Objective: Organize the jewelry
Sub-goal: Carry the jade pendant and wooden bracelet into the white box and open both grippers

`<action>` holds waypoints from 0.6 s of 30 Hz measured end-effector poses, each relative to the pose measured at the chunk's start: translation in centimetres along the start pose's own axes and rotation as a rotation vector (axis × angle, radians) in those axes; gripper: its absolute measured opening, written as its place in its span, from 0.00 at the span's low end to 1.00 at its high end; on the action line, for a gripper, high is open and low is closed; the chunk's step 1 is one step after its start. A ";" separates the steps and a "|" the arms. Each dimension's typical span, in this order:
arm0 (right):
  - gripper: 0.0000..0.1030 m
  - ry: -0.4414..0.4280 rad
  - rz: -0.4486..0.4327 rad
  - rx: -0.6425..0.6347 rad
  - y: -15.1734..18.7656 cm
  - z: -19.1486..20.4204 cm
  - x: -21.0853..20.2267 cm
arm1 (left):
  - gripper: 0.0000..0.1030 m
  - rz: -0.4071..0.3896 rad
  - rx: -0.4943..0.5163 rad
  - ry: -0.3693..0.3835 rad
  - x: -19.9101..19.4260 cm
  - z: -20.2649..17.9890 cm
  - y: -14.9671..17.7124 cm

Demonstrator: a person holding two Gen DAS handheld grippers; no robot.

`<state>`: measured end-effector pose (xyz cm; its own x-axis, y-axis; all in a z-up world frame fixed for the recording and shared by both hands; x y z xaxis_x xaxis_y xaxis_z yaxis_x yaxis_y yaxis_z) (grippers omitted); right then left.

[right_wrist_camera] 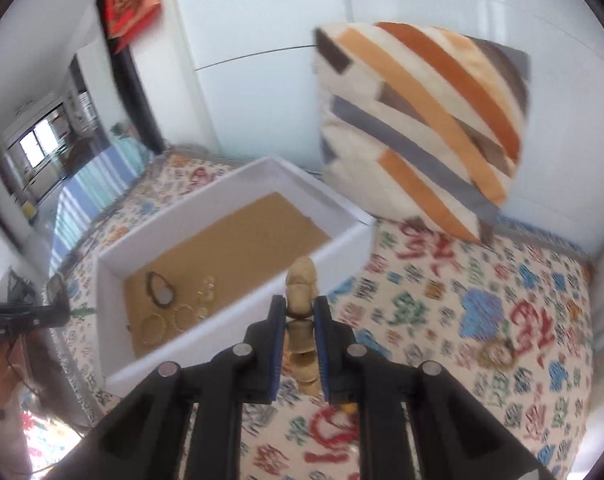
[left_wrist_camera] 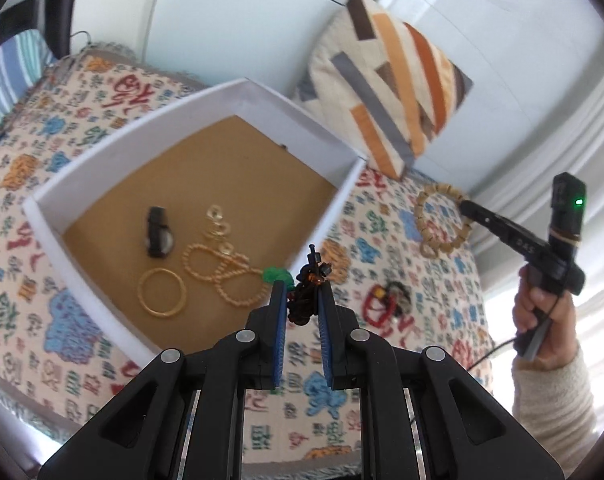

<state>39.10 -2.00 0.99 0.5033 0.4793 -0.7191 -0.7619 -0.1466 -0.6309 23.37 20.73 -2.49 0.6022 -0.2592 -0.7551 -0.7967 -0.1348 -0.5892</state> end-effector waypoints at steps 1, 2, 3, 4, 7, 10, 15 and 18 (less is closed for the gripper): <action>0.14 -0.019 0.005 -0.013 -0.5 1.4 0.8 | 0.13 0.006 -0.004 -0.015 0.3 0.5 -0.1; 0.14 -0.035 0.011 -0.026 -0.7 2.7 1.5 | 0.13 0.015 -0.009 -0.032 0.9 1.3 -0.4; 0.14 -0.050 0.017 -0.038 -1.0 3.9 2.1 | 0.13 0.024 -0.015 -0.046 1.4 2.0 -0.7; 0.14 -0.061 0.022 -0.046 -1.2 4.8 2.7 | 0.13 0.031 -0.018 -0.055 1.9 2.4 -1.0; 0.14 -0.110 0.057 -0.077 -1.5 8.3 5.2 | 0.13 0.050 -0.035 -0.089 4.1 4.2 -2.3; 0.14 -0.141 0.093 -0.100 -1.4 10.8 7.5 | 0.13 0.067 -0.055 -0.107 6.2 6.2 -3.5; 0.14 -0.179 0.169 -0.114 -0.7 12.8 12.3 | 0.13 0.108 -0.097 -0.138 10.2 9.4 -5.1; 0.14 -0.194 0.212 -0.102 -0.2 12.8 14.8 | 0.13 0.135 -0.106 -0.165 12.7 10.9 -5.7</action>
Point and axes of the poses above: each gripper's, at about its wrist camera, not at the fingertips, and x roughly the way its jaws point, z to its left, y to its underside, the point moved 9 cm from there along x, roughly the way its jaws point, and after that the axes turned 13 degrees about x, right-handed, at the moved point
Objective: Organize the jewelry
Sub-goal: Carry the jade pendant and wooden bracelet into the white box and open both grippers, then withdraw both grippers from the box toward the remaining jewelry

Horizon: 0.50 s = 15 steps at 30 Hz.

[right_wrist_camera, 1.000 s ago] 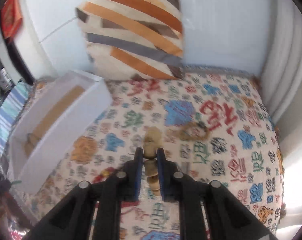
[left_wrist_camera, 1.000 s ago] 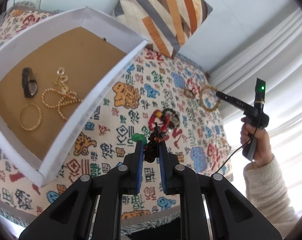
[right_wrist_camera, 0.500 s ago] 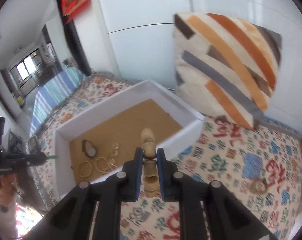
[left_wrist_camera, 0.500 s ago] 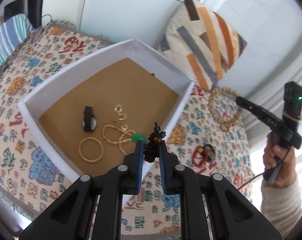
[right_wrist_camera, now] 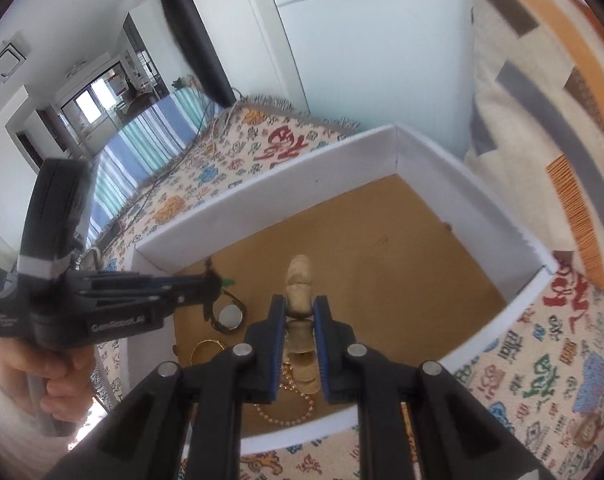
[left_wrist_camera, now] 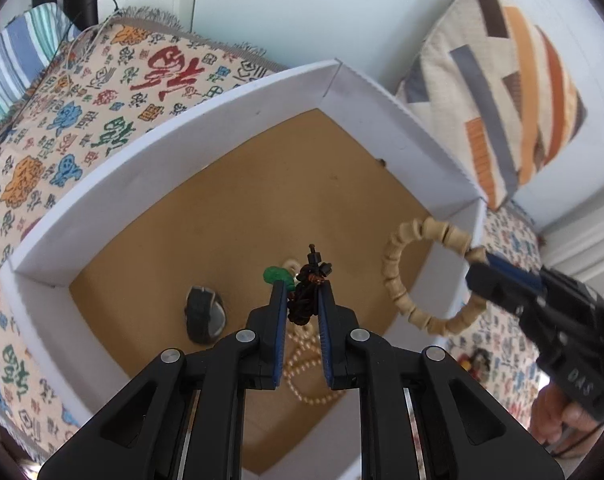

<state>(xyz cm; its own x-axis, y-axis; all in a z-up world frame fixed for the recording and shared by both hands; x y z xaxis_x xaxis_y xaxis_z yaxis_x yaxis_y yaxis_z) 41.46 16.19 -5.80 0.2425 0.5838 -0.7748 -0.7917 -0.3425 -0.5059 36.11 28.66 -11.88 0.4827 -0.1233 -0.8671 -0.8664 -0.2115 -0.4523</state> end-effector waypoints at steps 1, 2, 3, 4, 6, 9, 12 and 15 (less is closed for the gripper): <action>0.14 -0.003 0.013 0.010 0.1 -0.5 1.0 | 0.13 0.007 -0.002 -0.004 0.6 0.1 -0.2; 0.15 0.000 0.019 0.014 0.1 -1.0 1.7 | 0.13 0.016 -0.003 -0.010 1.6 0.4 -0.4; 0.15 0.015 0.024 0.010 0.1 -1.7 2.6 | 0.14 0.023 0.004 -0.022 2.4 0.4 -0.5; 0.16 0.067 0.009 0.001 -0.1 -2.8 3.1 | 0.15 0.030 0.012 -0.038 3.0 0.4 -0.6; 0.42 0.166 -0.053 -0.010 -0.6 -4.6 3.1 | 0.55 0.047 0.013 -0.101 4.1 1.2 -0.6; 0.44 0.228 -0.156 -0.014 -1.1 -6.3 0.7 | 0.74 0.010 -0.013 -0.116 3.3 1.6 -0.4; 0.47 0.218 -0.219 -0.006 -0.4 -6.8 -2.8 | 0.76 -0.015 -0.017 -0.092 1.5 1.3 0.3; 0.57 0.230 -0.280 -0.021 1.6 -6.6 -6.4 | 0.81 -0.054 -0.001 -0.080 -0.7 0.0 1.4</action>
Point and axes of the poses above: each gripper's, at about its wrist camera, not at the fingertips, and x roughly the way its jaws point, z to its left, y to its underside, the point moved 9 cm from there along x, roughly the way its jaws point, and after that the axes turned 13 degrees about x, right-handed, at the moved point
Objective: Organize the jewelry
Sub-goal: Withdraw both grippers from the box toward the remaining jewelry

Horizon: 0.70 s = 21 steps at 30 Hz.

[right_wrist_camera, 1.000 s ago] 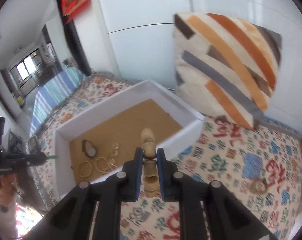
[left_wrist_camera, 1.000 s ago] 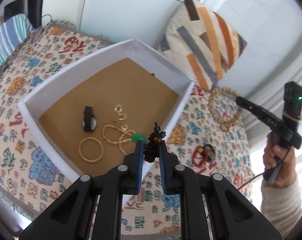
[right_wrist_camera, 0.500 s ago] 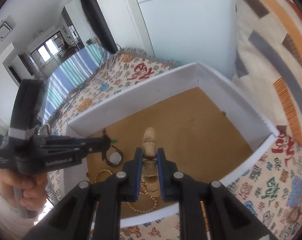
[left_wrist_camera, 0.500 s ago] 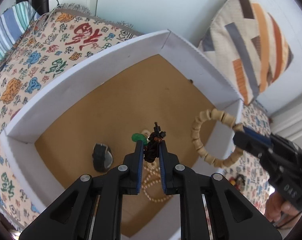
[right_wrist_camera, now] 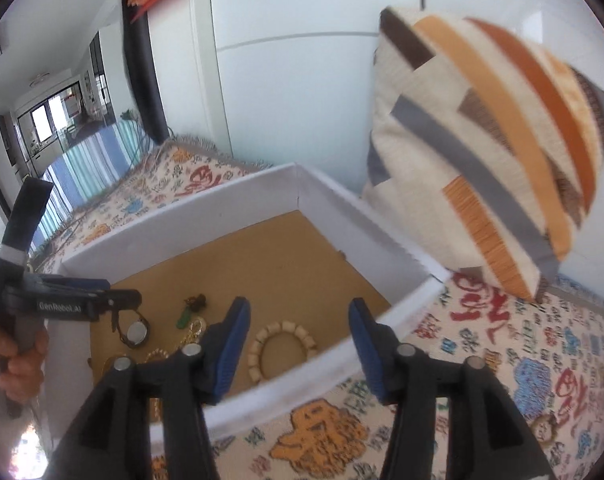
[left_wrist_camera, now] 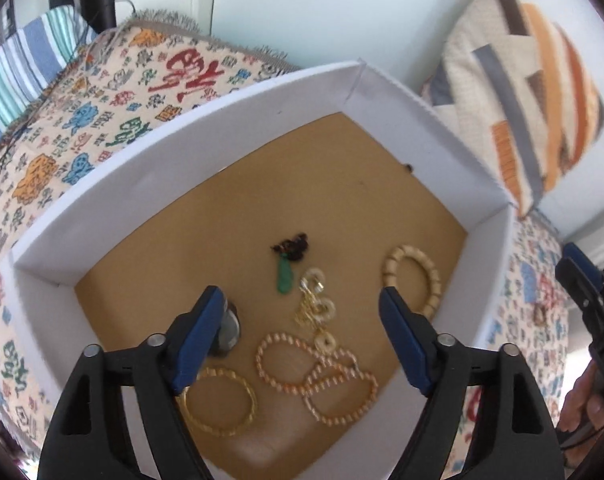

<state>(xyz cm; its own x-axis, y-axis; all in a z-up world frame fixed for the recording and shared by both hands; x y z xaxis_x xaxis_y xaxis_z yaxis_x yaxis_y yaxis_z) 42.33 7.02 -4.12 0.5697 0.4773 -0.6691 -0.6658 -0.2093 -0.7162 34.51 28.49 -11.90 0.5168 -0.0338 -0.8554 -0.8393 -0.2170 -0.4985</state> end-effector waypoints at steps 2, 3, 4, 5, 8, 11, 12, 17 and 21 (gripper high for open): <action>0.61 0.006 -0.025 0.001 1.3 -0.6 -2.5 | 0.83 -0.032 0.034 0.017 -2.1 -1.6 1.2; 0.62 0.010 -0.029 -0.001 2.0 -1.0 -3.4 | 0.85 -0.045 0.053 0.025 -3.0 -2.5 1.9; 0.62 0.017 -0.030 -0.003 2.9 -1.4 -4.2 | 0.87 -0.057 0.069 0.030 -3.8 -3.3 2.6; 0.62 0.029 -0.031 -0.003 4.2 -1.8 -5.3 | 0.89 -0.068 0.094 0.041 -4.9 -4.5 3.8; 0.62 0.067 -0.010 0.004 8.6 -3.2 -7.9 | 0.92 -0.084 0.162 0.065 -6.7 -7.6 7.1; 0.62 0.108 0.024 0.036 13.3 -5.1 -10.1 | 0.93 -0.071 0.244 0.064 -7.4 -10.8 11.3; 0.62 0.122 0.043 0.062 15.4 -5.9 -10.8 | 0.93 -0.062 0.273 0.063 -7.4 -11.9 12.9; 0.62 0.167 0.119 0.222 23.6 -10.0 -13.7 | 0.93 0.017 0.346 0.128 -5.9 -16.9 20.5; 0.62 0.252 0.116 0.298 27.8 -13.3 -16.4 | 0.93 0.077 0.325 0.187 -4.8 -19.8 23.6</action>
Point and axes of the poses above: each gripper's, at about its wrist camera, not at the fingertips, and x roughly the way its jaws point, z to its left, y to its underside, the point moved 9 cm from there along x, roughly the way its jaws point, and after that the axes turned 13 degrees about x, right-handed, at the moved point
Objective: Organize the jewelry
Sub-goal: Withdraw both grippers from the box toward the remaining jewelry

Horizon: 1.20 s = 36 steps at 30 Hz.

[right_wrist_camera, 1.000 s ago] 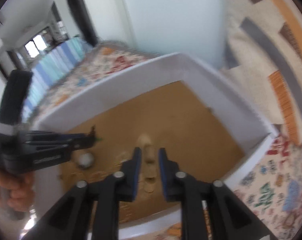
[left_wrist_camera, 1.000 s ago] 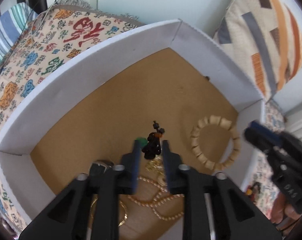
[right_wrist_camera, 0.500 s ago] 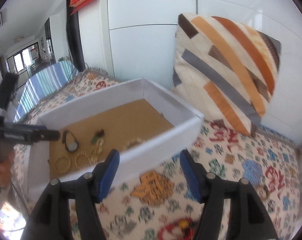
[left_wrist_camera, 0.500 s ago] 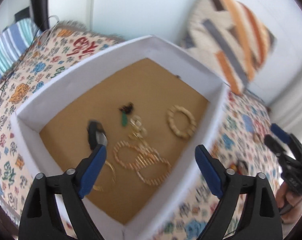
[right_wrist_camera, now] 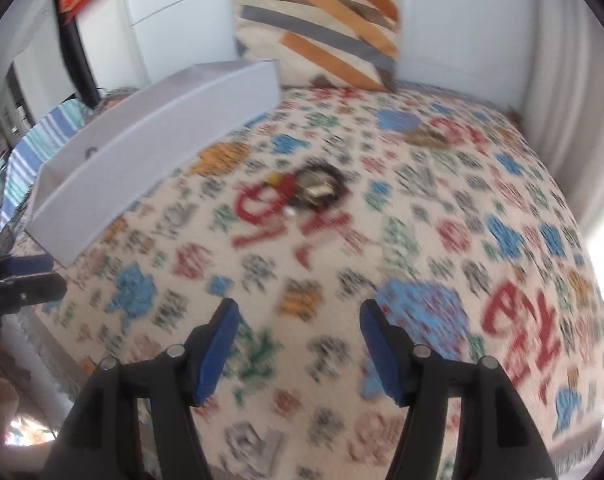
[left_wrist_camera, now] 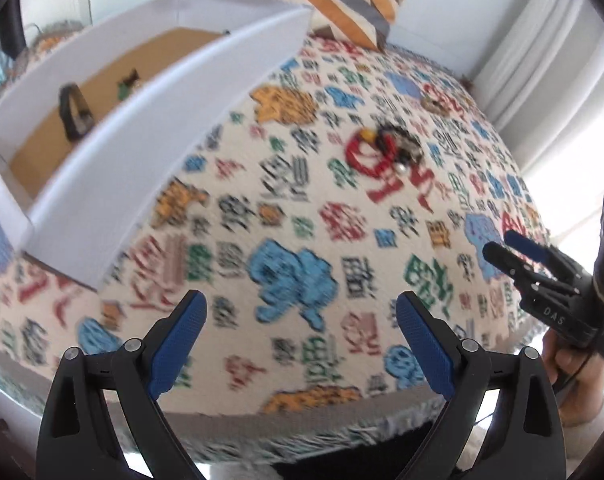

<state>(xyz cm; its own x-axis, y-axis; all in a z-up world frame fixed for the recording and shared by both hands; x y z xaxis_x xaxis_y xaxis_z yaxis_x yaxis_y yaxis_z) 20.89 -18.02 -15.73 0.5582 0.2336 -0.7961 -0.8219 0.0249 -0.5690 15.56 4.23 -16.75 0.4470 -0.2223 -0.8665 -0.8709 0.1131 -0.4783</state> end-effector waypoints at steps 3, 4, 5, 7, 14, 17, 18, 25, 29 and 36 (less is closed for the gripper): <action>0.62 0.024 -0.022 0.054 1.0 -2.6 -1.6 | 0.93 0.015 0.016 0.018 0.6 -2.2 0.4; 0.62 0.027 -0.032 0.070 1.2 -3.4 -2.2 | 0.93 0.018 0.029 0.015 0.7 -2.8 0.4; 0.62 0.030 -0.042 0.081 1.3 -3.9 -2.6 | 0.93 0.020 0.039 0.012 0.9 -3.2 0.4; 0.62 0.033 -0.060 0.105 1.4 -4.7 -3.4 | 0.93 0.026 0.051 0.015 1.1 -4.2 0.4; 0.62 0.018 -0.076 0.162 1.7 -5.9 -4.8 | 0.93 0.051 0.085 0.021 2.2 -5.7 1.0; 0.62 0.003 -0.073 0.158 2.0 -5.5 -4.9 | 0.93 0.072 0.087 0.015 2.8 -5.7 1.6; 0.62 -0.003 -0.067 0.155 2.1 -5.4 -4.8 | 0.93 0.080 0.086 0.012 3.0 -5.6 1.8; 0.62 -0.049 -0.018 0.168 3.1 -4.6 -3.2 | 0.93 0.115 0.069 -0.011 3.8 -5.1 2.6; 0.62 -0.066 0.004 0.161 3.5 -4.1 -2.6 | 0.93 0.136 0.060 -0.018 4.5 -5.0 2.7; 0.62 -0.069 0.023 0.173 3.8 -4.8 -2.2 | 0.93 0.139 0.068 -0.025 5.5 -4.8 0.5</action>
<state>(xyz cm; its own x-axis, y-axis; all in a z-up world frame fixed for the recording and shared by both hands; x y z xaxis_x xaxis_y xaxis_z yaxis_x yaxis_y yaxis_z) 17.12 -23.06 -17.14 0.5350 0.3021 -0.7890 -0.8448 0.1844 -0.5023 16.59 -1.64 -21.10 0.3292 -0.1761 -0.9277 -0.9092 0.2061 -0.3617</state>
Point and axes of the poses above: each gripper's, at about its wrist camera, not at the fingertips, and x roughly the way its jaws point, z to its left, y to its underside, the point moved 9 cm from there along x, roughly the way its jaws point, and after that the axes turned 13 degrees about x, right-handed, at the moved point
